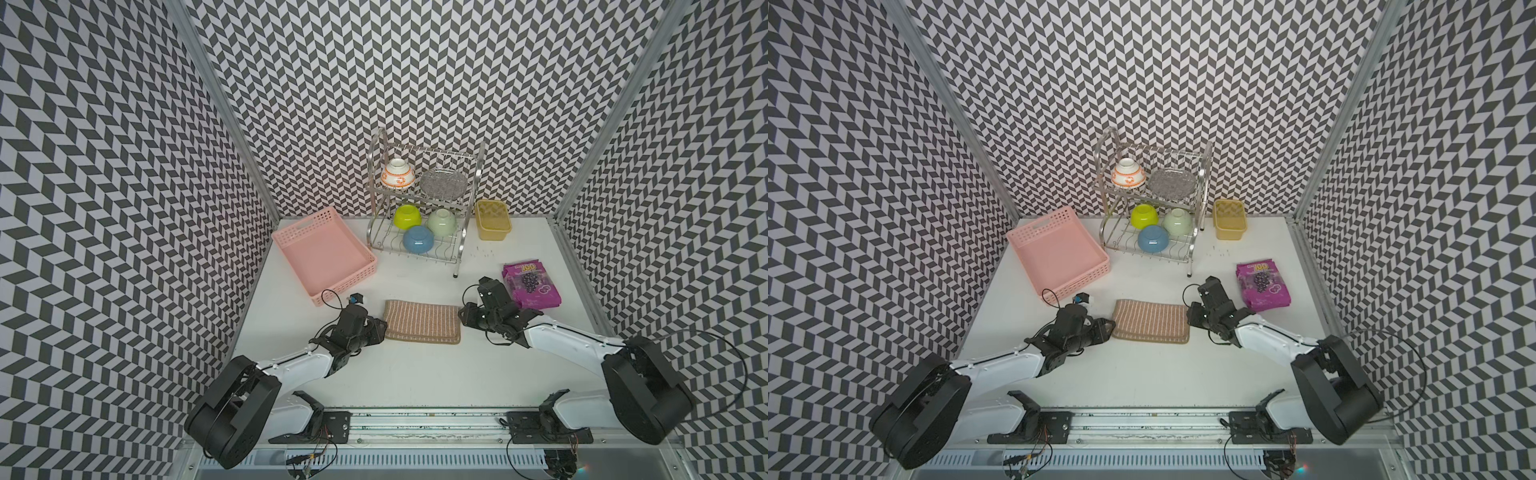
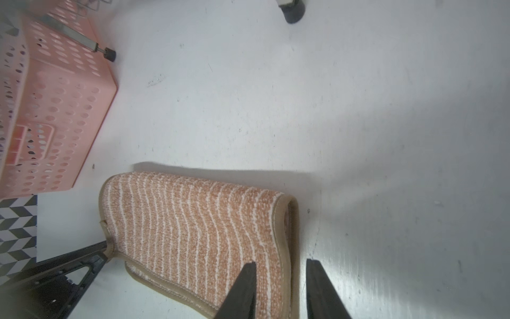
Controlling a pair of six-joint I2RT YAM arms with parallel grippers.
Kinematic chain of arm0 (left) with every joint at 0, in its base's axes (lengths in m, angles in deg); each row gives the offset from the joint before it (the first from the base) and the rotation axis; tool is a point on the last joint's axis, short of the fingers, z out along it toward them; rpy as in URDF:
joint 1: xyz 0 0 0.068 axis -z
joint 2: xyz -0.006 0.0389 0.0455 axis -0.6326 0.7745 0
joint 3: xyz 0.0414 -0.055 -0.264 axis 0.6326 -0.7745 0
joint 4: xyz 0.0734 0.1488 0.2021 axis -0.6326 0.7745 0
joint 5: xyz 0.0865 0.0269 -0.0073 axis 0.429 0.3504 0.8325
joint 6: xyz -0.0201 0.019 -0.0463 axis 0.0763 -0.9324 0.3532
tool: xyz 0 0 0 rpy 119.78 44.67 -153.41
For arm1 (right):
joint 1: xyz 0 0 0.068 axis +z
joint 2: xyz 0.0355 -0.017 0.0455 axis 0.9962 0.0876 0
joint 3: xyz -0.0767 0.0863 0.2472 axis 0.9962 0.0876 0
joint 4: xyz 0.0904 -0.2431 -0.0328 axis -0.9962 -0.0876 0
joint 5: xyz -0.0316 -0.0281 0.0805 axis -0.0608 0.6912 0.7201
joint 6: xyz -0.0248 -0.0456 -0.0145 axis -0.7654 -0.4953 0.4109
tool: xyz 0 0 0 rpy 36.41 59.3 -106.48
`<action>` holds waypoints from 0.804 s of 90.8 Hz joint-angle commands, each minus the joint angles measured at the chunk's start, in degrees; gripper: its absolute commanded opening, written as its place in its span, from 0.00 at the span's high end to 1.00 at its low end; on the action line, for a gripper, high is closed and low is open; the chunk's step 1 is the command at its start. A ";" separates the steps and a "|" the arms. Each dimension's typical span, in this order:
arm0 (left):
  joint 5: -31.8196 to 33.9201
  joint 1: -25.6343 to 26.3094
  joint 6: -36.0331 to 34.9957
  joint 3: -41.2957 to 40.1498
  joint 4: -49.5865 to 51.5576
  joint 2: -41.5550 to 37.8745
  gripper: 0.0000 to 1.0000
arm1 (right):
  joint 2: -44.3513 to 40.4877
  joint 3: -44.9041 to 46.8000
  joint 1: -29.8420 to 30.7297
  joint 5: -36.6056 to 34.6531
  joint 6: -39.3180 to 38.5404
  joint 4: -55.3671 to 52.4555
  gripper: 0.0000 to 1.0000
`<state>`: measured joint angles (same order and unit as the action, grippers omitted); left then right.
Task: Fold the square dishcloth
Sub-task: Fold the cleaning item at the center of the board.
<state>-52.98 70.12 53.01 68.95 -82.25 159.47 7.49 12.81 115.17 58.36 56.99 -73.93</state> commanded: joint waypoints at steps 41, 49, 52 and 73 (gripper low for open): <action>2.64 -1.42 -9.02 8.66 10.45 3.43 0.48 | -5.38 7.48 1.49 9.92 5.93 1.94 0.73; 1.94 -1.45 -9.08 8.97 10.15 4.91 0.48 | -5.02 7.62 1.94 10.59 6.21 2.62 0.74; 1.82 -1.51 -9.00 8.88 9.82 5.19 0.48 | -4.82 7.62 2.06 10.62 6.25 2.76 0.74; 1.40 -1.46 -9.05 8.74 9.22 6.82 0.49 | -2.59 7.29 2.57 11.65 6.44 4.70 0.76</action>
<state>-50.86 68.85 44.97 76.93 -73.64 165.72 3.90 20.02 117.14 68.85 62.93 -72.40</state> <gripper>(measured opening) 0.507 0.247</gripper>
